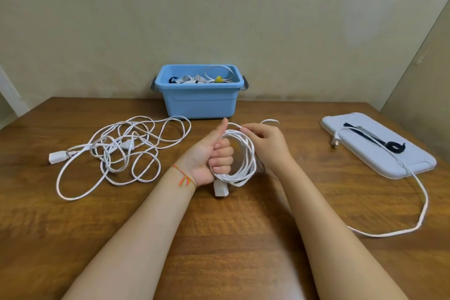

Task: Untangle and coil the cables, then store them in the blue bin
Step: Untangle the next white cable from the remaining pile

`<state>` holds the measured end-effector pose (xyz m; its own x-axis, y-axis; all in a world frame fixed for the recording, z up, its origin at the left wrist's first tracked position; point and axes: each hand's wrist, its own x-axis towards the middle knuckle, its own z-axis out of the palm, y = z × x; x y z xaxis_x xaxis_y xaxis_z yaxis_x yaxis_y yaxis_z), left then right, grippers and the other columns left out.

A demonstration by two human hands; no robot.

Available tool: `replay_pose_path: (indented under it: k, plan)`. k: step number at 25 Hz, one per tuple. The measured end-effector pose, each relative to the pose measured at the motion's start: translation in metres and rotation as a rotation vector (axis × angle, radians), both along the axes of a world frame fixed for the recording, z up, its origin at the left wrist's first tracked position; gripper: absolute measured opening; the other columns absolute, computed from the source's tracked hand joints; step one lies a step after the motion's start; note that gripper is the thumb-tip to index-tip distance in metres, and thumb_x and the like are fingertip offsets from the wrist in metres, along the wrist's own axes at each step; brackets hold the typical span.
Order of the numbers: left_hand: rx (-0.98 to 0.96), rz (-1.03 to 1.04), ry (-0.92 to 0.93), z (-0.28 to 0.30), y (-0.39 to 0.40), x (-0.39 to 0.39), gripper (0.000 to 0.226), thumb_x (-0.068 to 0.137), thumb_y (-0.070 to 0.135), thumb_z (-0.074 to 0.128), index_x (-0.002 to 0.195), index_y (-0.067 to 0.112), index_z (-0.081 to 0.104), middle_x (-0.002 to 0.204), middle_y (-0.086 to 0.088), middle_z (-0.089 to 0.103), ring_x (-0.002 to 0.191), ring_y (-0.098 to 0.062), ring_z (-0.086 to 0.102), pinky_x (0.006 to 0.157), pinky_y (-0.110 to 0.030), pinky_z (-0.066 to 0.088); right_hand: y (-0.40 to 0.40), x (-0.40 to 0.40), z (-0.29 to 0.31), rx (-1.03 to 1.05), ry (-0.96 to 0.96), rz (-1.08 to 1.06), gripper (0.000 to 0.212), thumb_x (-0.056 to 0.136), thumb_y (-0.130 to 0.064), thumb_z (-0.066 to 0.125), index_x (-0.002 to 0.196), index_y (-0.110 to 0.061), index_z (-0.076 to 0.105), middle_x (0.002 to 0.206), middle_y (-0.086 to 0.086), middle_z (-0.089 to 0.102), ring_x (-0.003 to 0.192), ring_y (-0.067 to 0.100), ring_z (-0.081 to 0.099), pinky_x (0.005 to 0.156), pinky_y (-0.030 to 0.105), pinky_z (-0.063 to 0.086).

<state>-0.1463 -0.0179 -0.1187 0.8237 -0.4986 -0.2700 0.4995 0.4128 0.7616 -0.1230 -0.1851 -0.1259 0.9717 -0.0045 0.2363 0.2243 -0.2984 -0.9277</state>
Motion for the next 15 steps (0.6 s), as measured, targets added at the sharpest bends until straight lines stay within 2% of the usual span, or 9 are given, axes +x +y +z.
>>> replay_pose_path:
  k: [4,6,8,10,12,13,14,15]
  plan:
    - [-0.010,0.335,0.090,0.004,0.014,0.004,0.055,0.093,0.041,0.064,0.051,0.023,0.033,0.045,0.007,0.022,0.035,-0.008,0.019,0.038,-0.021,0.015,-0.013,-0.007,0.008,-0.174,0.015,-0.037,0.021,0.087,-0.034,0.074,0.071,-0.021,0.072,0.059,-0.010,0.057,0.058,0.004,0.047,0.059,0.023,0.038]
    - [-0.002,0.503,0.127,0.002,0.018,0.006,0.054,0.094,0.043,0.063,0.053,0.023,0.035,0.047,0.007,0.023,0.037,-0.008,0.020,0.038,-0.022,0.017,-0.020,-0.007,0.013,-0.291,0.021,-0.067,0.020,0.086,-0.035,0.075,0.073,-0.022,0.068,0.063,-0.010,0.056,0.061,0.005,0.048,0.056,0.021,0.036]
    - [-0.024,0.587,0.157,0.002,0.019,0.005,0.054,0.095,0.045,0.061,0.053,0.022,0.037,0.048,0.006,0.024,0.037,-0.008,0.021,0.038,-0.022,0.018,-0.020,-0.007,0.015,-0.517,0.011,-0.077,0.018,0.087,-0.038,0.073,0.079,-0.023,0.067,0.072,-0.009,0.059,0.072,0.009,0.054,0.058,0.021,0.039]
    - [-0.070,0.648,0.183,0.004,0.025,0.006,0.053,0.096,0.048,0.059,0.054,0.021,0.040,0.048,0.006,0.026,0.038,-0.008,0.022,0.040,-0.022,0.019,-0.026,-0.006,0.019,-0.717,0.024,-0.123,0.025,0.090,-0.047,0.067,0.082,-0.023,0.067,0.078,-0.007,0.061,0.079,0.015,0.058,0.063,0.029,0.047]
    - [-0.105,0.732,0.193,0.004,0.037,0.008,0.040,0.096,0.050,0.056,0.066,0.024,0.053,0.046,0.007,0.028,0.037,-0.007,0.023,0.040,-0.021,0.018,-0.042,-0.006,0.021,-0.827,0.082,-0.206,0.039,0.090,-0.059,0.059,0.079,-0.022,0.065,0.078,-0.004,0.063,0.079,0.020,0.059,0.064,0.033,0.048]
    - [-0.116,0.781,0.187,0.004,0.042,0.009,0.029,0.097,0.051,0.055,0.085,0.026,0.063,0.046,0.007,0.027,0.037,-0.007,0.022,0.041,-0.020,0.018,-0.050,-0.006,0.022,-0.812,0.112,-0.229,0.041,0.090,-0.060,0.057,0.076,-0.022,0.064,0.077,-0.002,0.063,0.078,0.021,0.059,0.064,0.035,0.048]
    - [-0.107,0.825,0.180,0.004,0.045,0.009,0.031,0.097,0.053,0.054,0.104,0.025,0.067,0.047,0.007,0.027,0.037,-0.007,0.022,0.043,-0.020,0.018,-0.056,-0.006,0.022,-0.775,0.129,-0.231,0.040,0.092,-0.058,0.057,0.076,-0.022,0.065,0.078,-0.001,0.064,0.079,0.021,0.060,0.066,0.036,0.049]
    - [-0.075,0.843,0.171,0.004,0.045,0.009,0.035,0.097,0.054,0.052,0.103,0.024,0.069,0.046,0.007,0.027,0.036,-0.007,0.023,0.043,-0.021,0.019,-0.057,-0.006,0.020,-0.757,0.125,-0.220,0.035,0.094,-0.053,0.057,0.078,-0.023,0.066,0.082,0.000,0.066,0.081,0.023,0.061,0.069,0.037,0.051]
